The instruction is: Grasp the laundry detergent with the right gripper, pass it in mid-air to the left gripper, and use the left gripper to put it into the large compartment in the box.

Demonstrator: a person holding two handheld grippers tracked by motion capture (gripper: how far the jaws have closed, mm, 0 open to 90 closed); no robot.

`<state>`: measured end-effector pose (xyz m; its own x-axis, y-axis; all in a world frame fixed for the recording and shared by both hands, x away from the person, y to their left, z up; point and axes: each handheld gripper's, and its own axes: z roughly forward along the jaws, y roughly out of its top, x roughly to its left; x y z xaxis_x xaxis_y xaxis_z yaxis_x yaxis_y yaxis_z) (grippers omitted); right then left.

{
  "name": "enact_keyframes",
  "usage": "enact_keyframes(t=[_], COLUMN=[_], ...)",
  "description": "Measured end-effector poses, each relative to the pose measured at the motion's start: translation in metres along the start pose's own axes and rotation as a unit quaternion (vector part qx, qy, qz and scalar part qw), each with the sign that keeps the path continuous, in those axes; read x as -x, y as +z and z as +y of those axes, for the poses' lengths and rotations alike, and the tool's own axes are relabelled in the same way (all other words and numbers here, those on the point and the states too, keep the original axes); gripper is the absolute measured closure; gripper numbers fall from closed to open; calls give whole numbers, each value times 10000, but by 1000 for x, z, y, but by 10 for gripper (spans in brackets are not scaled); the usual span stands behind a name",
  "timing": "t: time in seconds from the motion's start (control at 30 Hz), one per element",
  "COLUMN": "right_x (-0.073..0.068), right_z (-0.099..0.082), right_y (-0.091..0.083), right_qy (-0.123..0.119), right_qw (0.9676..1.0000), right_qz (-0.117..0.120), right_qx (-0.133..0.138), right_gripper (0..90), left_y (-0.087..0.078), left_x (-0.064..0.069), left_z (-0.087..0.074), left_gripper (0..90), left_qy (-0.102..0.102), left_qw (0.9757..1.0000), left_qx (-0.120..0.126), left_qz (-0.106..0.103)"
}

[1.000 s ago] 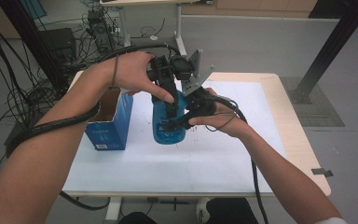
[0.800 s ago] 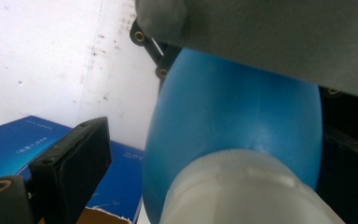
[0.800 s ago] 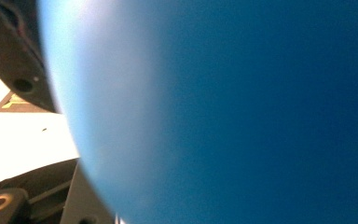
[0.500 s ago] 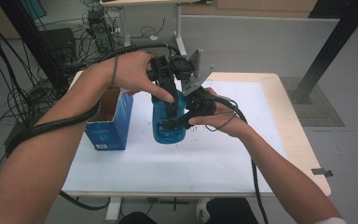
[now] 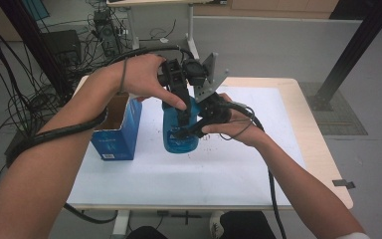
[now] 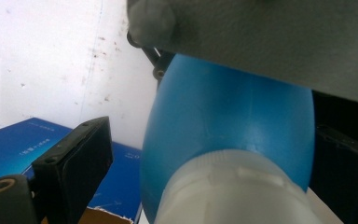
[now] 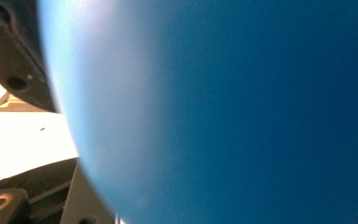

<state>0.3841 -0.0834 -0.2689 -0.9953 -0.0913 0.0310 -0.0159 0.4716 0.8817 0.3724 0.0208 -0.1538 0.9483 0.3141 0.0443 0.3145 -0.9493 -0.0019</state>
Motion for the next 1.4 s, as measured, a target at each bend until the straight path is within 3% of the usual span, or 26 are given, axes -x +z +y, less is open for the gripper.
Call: enact_keyframes(t=[0.8,0.83,1.4], right_x=[-1,-1,-2], right_z=[1,1,1], right_y=[-2,-2,-2], right_qy=[-17,-8,-11], right_qw=[10000,10000,10000], right_qz=[-2,2,-11], right_qx=[-24,-24,-94], right_gripper=[435,435,435], left_y=[0,-2,-1], left_x=[1,0,1], left_z=[1,2,0], left_gripper=[110,115,311], left_qy=[21,104,124], left_qw=[10000,9999,9998], left_qx=[2,-49,59], left_qz=[25,31,-111])
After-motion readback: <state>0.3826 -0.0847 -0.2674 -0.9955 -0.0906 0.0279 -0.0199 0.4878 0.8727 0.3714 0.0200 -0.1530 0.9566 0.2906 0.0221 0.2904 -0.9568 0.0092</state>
